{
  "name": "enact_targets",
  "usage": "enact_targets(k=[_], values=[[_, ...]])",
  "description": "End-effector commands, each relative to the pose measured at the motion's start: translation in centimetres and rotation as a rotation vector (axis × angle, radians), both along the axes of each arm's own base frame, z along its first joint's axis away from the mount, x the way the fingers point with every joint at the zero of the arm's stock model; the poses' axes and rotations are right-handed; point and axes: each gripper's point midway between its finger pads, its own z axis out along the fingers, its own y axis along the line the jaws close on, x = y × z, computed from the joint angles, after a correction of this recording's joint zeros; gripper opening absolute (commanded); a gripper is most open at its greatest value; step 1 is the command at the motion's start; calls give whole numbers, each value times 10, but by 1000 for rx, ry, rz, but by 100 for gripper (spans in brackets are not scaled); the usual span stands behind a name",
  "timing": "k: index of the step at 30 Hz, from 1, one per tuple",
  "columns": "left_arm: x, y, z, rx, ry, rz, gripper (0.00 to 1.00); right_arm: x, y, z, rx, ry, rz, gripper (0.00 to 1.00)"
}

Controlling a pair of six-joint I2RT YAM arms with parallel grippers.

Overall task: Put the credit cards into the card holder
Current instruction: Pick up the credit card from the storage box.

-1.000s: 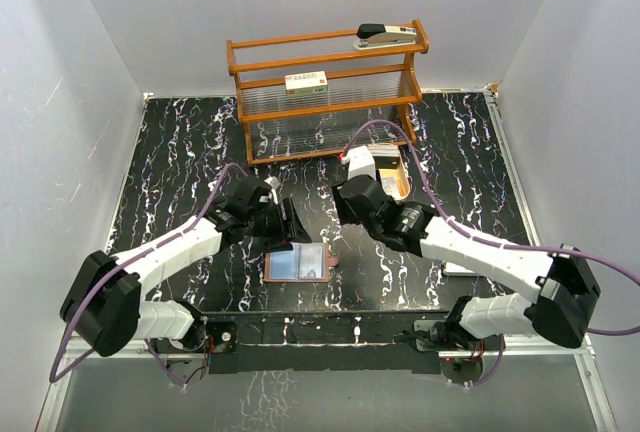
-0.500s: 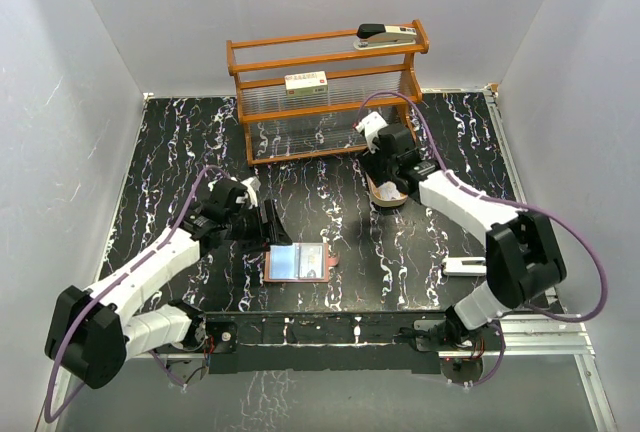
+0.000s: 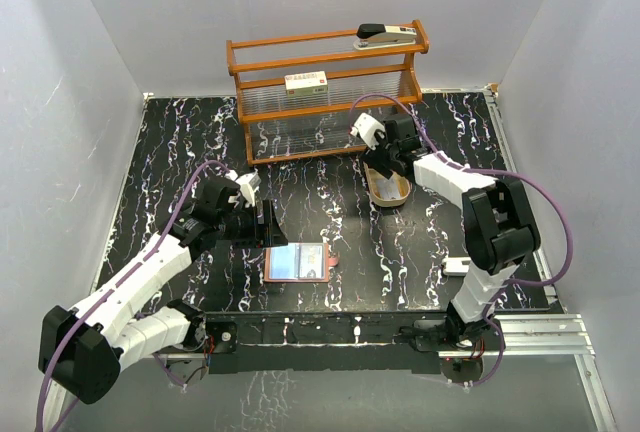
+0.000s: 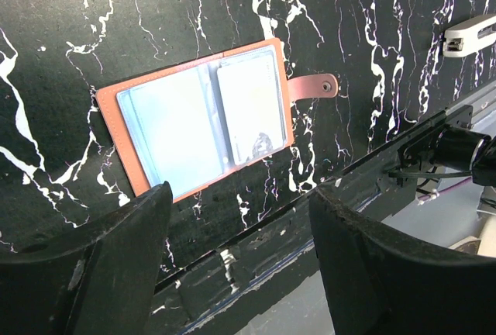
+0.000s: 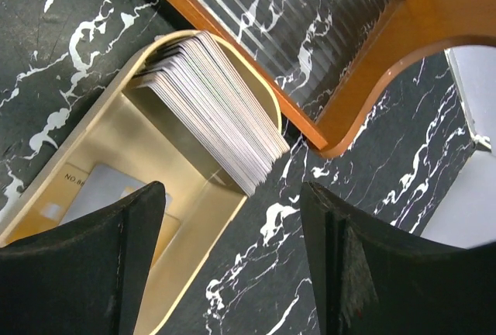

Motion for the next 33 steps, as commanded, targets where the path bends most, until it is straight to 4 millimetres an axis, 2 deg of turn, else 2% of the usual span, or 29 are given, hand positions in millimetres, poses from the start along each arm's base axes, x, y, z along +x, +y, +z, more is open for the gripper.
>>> enact_targets(k=[1,7,16,29,33], values=[[-3,1,10,-8,-30,-38,70,32,11,25,-47,-130,84,69],[-4,0,12,-14,-41,-37,70,39,4,14,-116,-135,88,68],[-4,-1,10,-16,-33,-40,70,48,-2,7,-151,-151,76,68],[-3,0,6,-5,-22,-37,70,59,-6,11,-148,-180,68,64],[-2,0,6,-2,-19,-35,70,60,-9,14,-153,-188,63,60]])
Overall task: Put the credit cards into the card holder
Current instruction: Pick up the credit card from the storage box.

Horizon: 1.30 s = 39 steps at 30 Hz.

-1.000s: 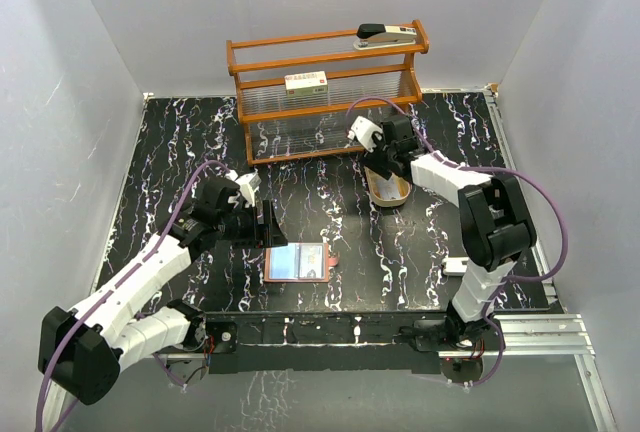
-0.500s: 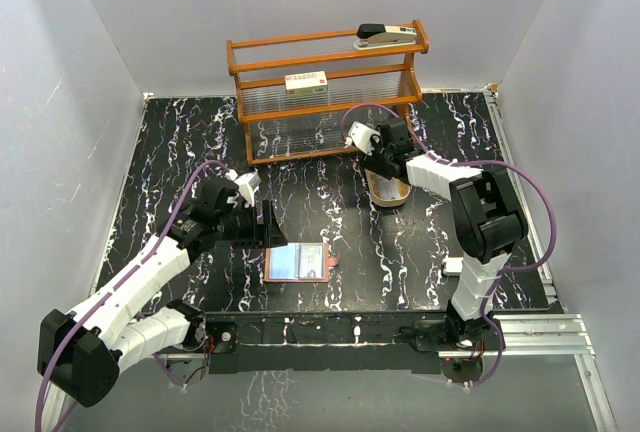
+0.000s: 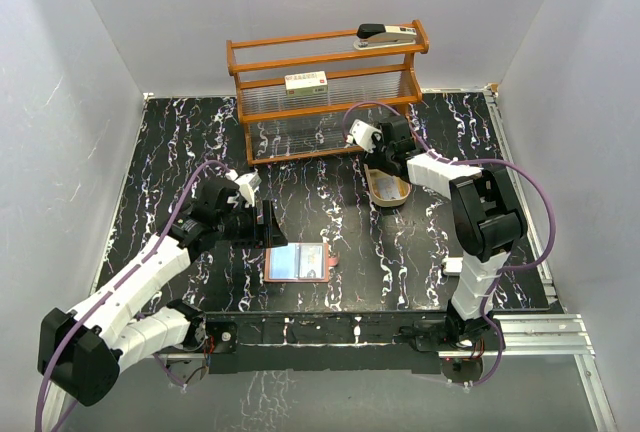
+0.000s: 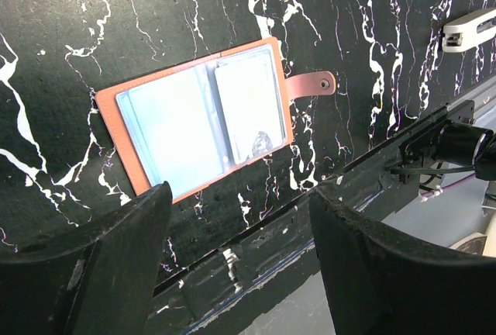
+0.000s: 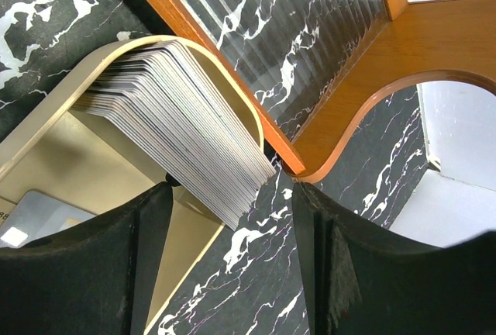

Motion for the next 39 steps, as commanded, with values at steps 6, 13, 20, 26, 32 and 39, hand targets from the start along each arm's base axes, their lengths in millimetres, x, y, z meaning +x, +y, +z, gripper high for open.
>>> enact_targets(k=[6,13,20,26,32,39], values=[[-1,-2,1,-2,13,-17,70,30,3,48,37,-156,-6,53],[-1,-2,0,-2,14,-15,70,32,3,58,37,-171,-2,48],[-1,-2,0,-3,14,-14,70,32,5,61,43,-167,4,45],[-1,-2,0,-3,17,-14,70,31,4,61,39,-166,2,41],[-1,-2,0,-3,15,-11,70,33,3,66,26,-169,0,37],[-1,-1,1,-6,7,-7,70,34,3,76,17,-168,10,28]])
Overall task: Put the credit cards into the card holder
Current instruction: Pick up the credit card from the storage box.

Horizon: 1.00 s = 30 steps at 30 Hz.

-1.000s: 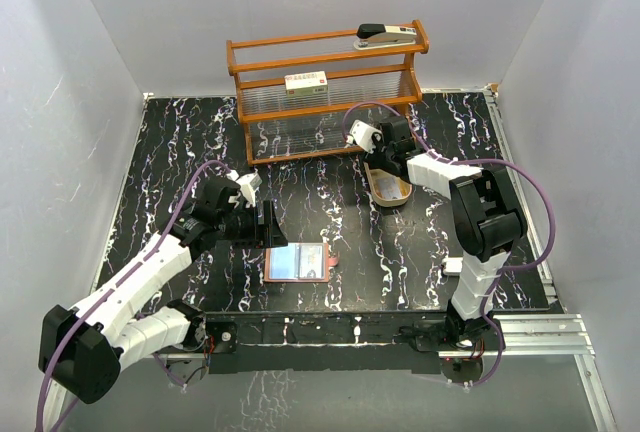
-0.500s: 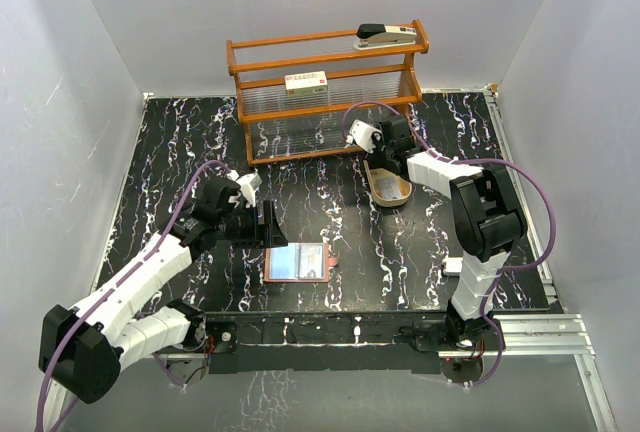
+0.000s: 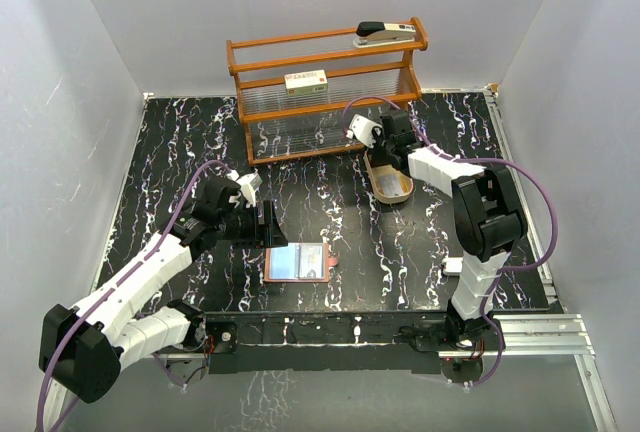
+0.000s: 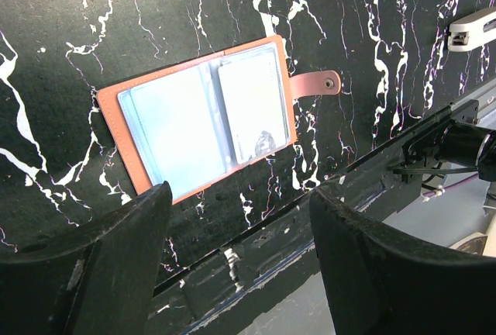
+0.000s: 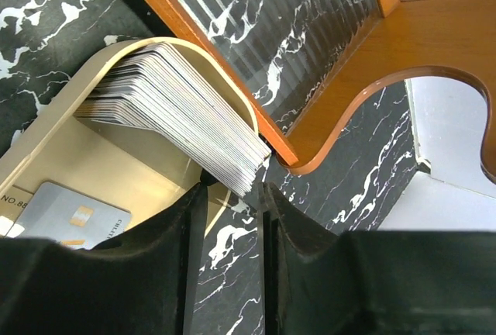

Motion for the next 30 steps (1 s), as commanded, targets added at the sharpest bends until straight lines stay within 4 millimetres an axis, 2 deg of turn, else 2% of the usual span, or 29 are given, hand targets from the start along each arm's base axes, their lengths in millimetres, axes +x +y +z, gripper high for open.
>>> enact_targets(k=[1,3,6,11,19,25,30], values=[[-1,-1,6,-13,-11,-6,71,30,2,66,27,-182,0,27],[-1,0,5,-7,-8,-3,70,26,3,67,30,-172,7,19],[0,1,5,-4,-11,4,70,19,3,68,37,-157,12,0],[0,3,3,6,-6,14,70,-4,6,76,89,-138,42,0],[2,9,-2,35,9,64,70,-32,19,75,179,-51,90,0],[5,18,-17,90,77,163,67,-56,45,114,421,-44,35,0],[0,23,-38,129,162,220,62,-87,73,145,665,-9,-64,0]])
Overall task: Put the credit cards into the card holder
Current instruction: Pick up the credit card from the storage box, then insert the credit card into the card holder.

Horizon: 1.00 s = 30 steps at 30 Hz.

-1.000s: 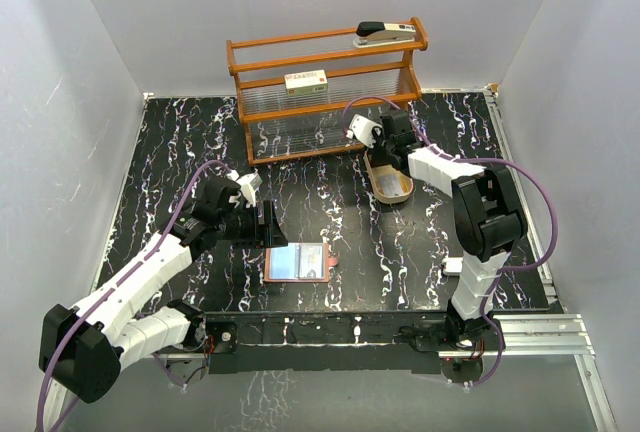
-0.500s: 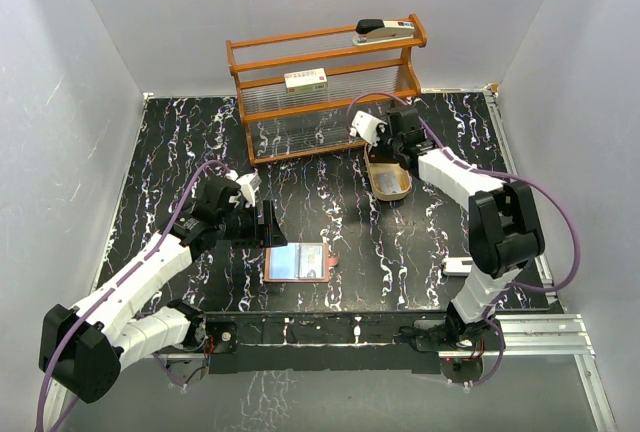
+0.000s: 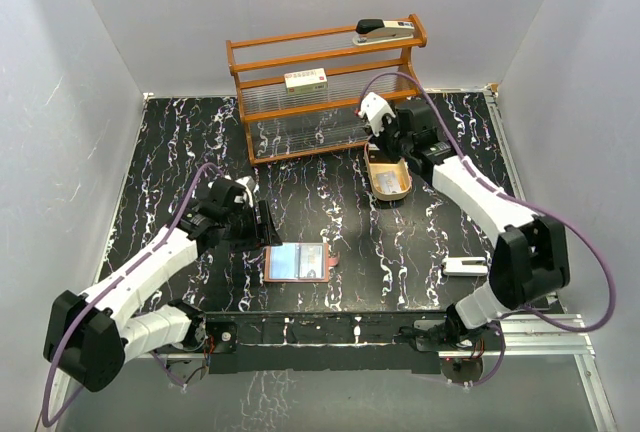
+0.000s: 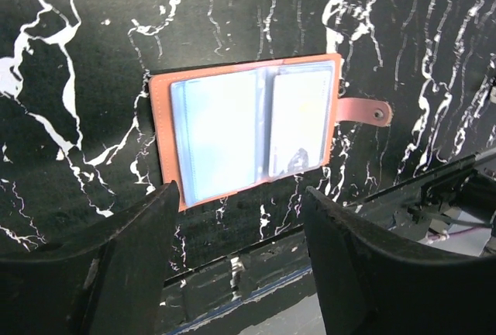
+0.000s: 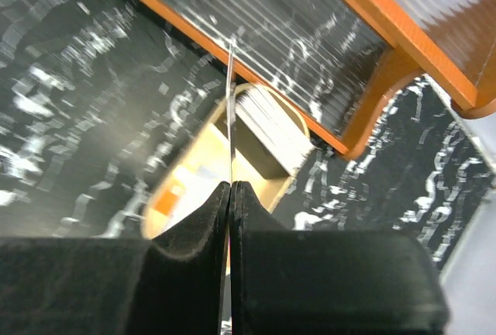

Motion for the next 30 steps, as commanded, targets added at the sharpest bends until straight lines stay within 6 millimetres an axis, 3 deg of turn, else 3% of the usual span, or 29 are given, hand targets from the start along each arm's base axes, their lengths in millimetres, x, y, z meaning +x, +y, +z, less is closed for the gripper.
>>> enact_targets(k=[1,6,13,18,23,30], values=[[-8,10,-20,47,89,75,61,-30,37,55,328,14,-80,0],[-10,13,-35,72,140,109,60,-77,64,75,656,151,-128,0],[-16,6,-52,34,176,106,58,-128,71,83,932,417,-280,0],[-20,-1,-59,-8,189,80,55,-164,85,61,1014,631,-288,0],[-22,-7,-62,-56,191,77,49,-191,96,39,1066,733,-308,0],[-22,-18,-63,-122,203,76,36,-222,130,-3,1045,900,-294,0]])
